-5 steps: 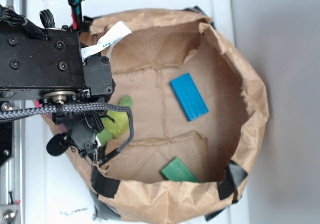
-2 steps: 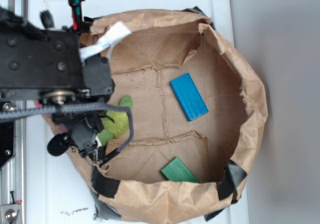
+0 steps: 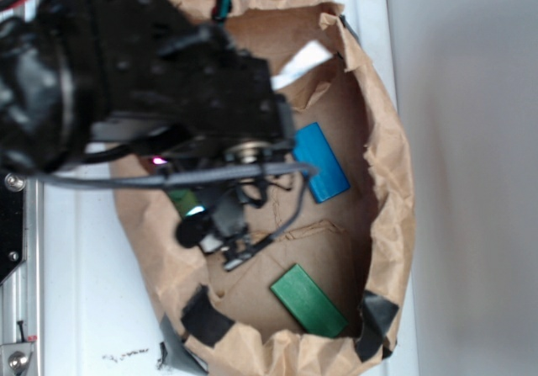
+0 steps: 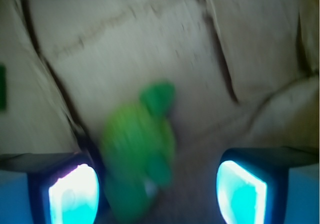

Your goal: Grab the green animal.

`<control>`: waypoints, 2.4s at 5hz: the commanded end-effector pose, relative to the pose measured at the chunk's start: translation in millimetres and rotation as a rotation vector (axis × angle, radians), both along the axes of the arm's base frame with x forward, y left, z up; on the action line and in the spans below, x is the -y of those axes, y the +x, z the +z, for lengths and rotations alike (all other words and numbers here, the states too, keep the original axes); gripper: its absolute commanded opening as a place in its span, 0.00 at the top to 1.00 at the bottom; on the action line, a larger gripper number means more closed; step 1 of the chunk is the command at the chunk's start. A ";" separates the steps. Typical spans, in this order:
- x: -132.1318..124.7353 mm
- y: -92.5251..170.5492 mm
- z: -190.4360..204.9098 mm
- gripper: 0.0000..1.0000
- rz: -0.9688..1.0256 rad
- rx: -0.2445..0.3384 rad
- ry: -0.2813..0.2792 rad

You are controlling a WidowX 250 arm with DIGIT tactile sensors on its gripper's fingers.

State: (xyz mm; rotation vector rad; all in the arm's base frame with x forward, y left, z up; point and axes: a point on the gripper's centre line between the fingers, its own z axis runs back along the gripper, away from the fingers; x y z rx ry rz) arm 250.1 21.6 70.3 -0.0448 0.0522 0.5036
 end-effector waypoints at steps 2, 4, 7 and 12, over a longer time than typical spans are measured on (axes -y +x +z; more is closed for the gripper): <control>-0.9 18.4 9.1 0.00 0.001 0.077 -0.012; -6.3 2.7 -2.6 0.00 -0.026 0.018 0.024; -0.3 -13.4 -21.7 0.00 -0.039 -0.048 -0.007; 9.7 -34.7 -43.0 0.00 -0.104 -0.132 -0.130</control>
